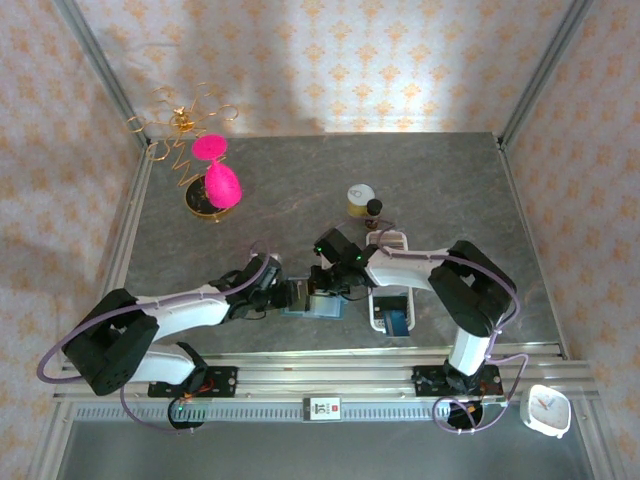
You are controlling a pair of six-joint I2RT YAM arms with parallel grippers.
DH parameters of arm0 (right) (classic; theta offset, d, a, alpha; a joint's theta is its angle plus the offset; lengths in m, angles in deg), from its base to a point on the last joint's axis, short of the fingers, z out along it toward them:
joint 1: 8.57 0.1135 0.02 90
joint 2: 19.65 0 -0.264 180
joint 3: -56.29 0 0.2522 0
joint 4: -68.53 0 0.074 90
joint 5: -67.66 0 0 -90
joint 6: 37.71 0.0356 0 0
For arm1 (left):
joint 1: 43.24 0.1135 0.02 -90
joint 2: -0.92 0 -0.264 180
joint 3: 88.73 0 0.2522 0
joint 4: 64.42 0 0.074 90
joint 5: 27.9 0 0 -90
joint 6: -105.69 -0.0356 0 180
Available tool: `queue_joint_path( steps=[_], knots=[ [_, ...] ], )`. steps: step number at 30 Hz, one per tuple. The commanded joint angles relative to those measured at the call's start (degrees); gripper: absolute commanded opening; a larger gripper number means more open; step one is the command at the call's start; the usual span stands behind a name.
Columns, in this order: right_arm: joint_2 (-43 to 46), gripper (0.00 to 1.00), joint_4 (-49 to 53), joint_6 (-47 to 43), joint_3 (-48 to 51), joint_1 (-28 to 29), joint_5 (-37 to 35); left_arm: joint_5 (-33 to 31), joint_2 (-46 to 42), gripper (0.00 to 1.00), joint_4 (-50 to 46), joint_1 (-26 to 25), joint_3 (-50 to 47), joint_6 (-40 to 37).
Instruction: Put the credit cards into the card holder
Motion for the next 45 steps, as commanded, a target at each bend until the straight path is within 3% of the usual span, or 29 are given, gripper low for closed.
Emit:
queue_joint_path(
  steps=[1, 9, 14, 19, 29, 45],
  knots=[
    [-1.0, 0.00, -4.4, 3.4, -0.9, 1.3, -0.5, -0.1, 1.6, 0.44, 2.3, 1.0, -2.2, 0.5],
    [-1.0, 0.00, -8.8, 8.5, 0.6, 2.5, -2.4, -1.0, 0.5, 0.44, 1.2, 1.0, -3.5, 0.9],
    [2.1, 0.00, -4.4, 8.3, 0.1, 2.6, -8.0, -3.4, 1.6, 0.42, -1.6, 1.0, -3.2, -0.4],
    [7.5, 0.25, -1.2, 9.6, 2.7, 2.8, -12.0, -4.5, 2.5, 0.40, -3.1, 1.0, -3.0, -1.5],
    [12.9, 0.33, 1.3, 13.7, 9.8, 4.7, -17.5, -4.5, 1.5, 0.39, -4.6, 0.9, -2.8, -2.5],
    [9.6, 0.37, 3.6, 13.5, 9.5, 5.5, -19.6, -4.3, 1.1, 0.37, -4.8, 0.9, -2.8, -2.5]
  ],
)
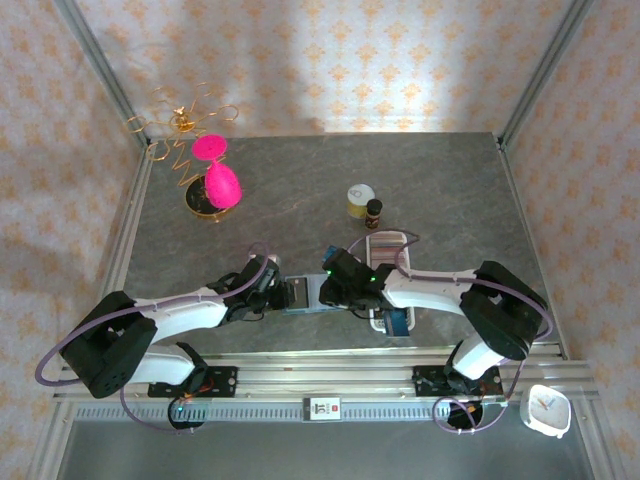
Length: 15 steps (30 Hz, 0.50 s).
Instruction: Put the credit cards into the card holder
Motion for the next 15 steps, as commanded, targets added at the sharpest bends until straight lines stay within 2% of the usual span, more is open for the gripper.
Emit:
queue_joint_path(
  steps=[1, 7, 15],
  knots=[
    [-2.1, 0.38, 1.2, 0.5, -1.0, 0.7, -1.8, -3.7, 1.9, 0.37, -5.6, 0.7, -1.3, -0.8],
    [-4.3, 0.39, -1.3, 1.0, -2.5, 1.3, -0.3, -3.8, 1.7, 0.33, -5.1, 0.7, -1.6, -0.5],
    [-4.7, 0.39, -9.5, 3.7, -2.1, 1.4, 2.6, -4.8, 0.0, 0.26, -4.8, 0.7, -2.6, 0.9]
  ],
)
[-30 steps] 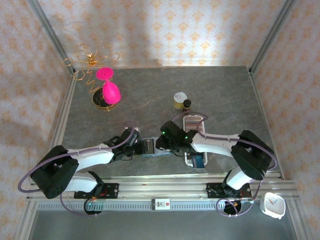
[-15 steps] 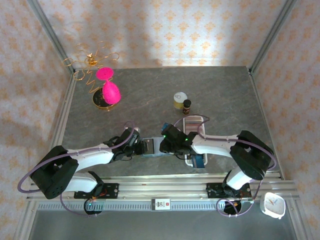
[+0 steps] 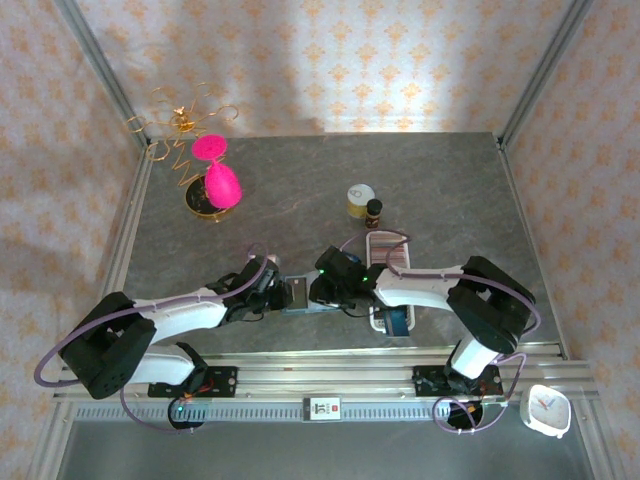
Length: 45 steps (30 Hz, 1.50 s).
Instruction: Put the credit cards into the card holder
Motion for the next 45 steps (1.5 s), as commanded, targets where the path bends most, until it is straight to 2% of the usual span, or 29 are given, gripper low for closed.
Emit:
queue_joint_path(
  steps=[1, 7, 12, 23, 36, 45],
  knots=[
    [-1.0, 0.39, -5.3, 2.5, 0.0, 0.5, 1.1, -4.5, 0.3, 0.24, -3.9, 0.7, -2.8, 0.9],
    [-2.6, 0.38, -10.8, 4.4, 0.1, 0.4, 3.8, -3.7, 0.2, 0.15, -1.7, 0.7, -4.6, 3.0],
    [-2.0, 0.36, -15.1, 5.6, 0.4, 0.9, 4.5, -5.3, -1.0, 0.14, -2.8, 0.8, -4.6, 2.8],
    [-2.8, 0.34, -20.1, 8.0, 1.5, 1.8, 5.2, -9.0, -6.5, 0.35, -6.7, 0.9, -3.3, 3.5],
    [-6.3, 0.33, -26.4, 9.2, 0.2, 1.8, 8.9, -17.6, -18.3, 0.33, -12.9, 1.4, -3.4, 8.5],
    [-9.7, 0.33, -30.8, 9.1, -3.8, 1.9, 11.5, -22.3, -26.3, 0.42, -17.5, 1.8, -3.1, 11.3]
  ],
)
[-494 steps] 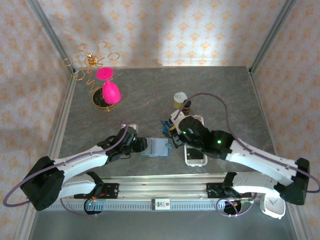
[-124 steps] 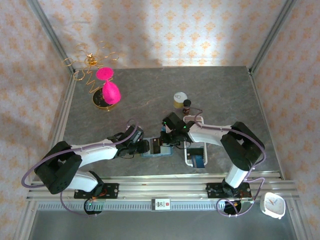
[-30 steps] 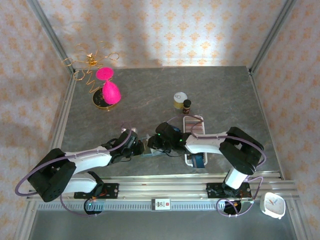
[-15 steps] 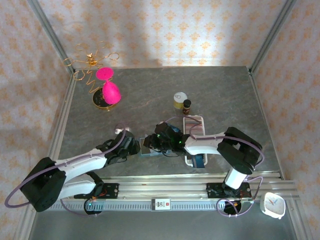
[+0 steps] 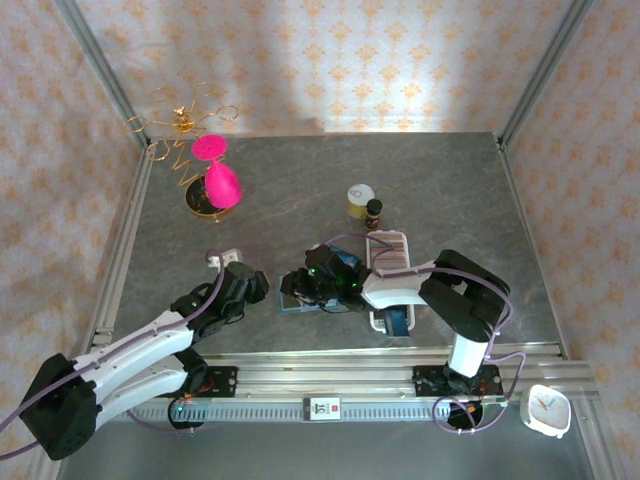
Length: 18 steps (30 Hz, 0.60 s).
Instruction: Put the credit cards into the card holder
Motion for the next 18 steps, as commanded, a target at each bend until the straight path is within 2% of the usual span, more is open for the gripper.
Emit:
queue_joint_path(
  steps=[1, 7, 15, 18],
  knots=[
    [-2.2, 0.34, -4.2, 0.3, -3.9, 0.4, 1.4, -4.2, -2.6, 0.44, -4.4, 0.5, 0.1, 2.1],
    [-5.2, 0.34, -8.6, 0.5, -8.3, 0.3, 2.8, -9.4, -6.9, 0.47, -9.7, 0.7, 2.3, 4.0],
    [-4.5, 0.37, -1.4, -6.2, -15.0, -0.8, 2.5, -9.2, -10.8, 0.50, -11.6, 0.7, 3.8, 3.4],
    [-0.8, 0.36, 4.3, -9.4, -14.0, -2.9, -0.8, -7.0, -9.9, 0.52, -10.7, 0.6, 5.2, 0.9]
  ],
)
